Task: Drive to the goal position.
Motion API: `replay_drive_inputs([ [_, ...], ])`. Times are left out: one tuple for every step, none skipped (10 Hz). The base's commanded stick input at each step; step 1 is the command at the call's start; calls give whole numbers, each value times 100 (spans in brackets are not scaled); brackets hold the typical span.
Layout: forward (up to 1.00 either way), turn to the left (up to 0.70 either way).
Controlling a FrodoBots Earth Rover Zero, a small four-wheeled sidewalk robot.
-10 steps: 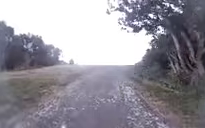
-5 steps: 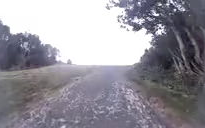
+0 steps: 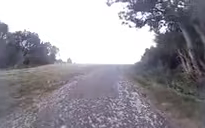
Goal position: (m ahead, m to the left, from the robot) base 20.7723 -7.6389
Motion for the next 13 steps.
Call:
replay_drive_inputs([
  [69,-4],
  [69,-9],
  [69,-11],
  [69,-11],
  [69,-11],
  [69,-11],
  [69,-11],
  [69,-11],
  [69,-11],
  [69,-12],
  [69,-12],
  [69,-11],
  [69,-11],
])
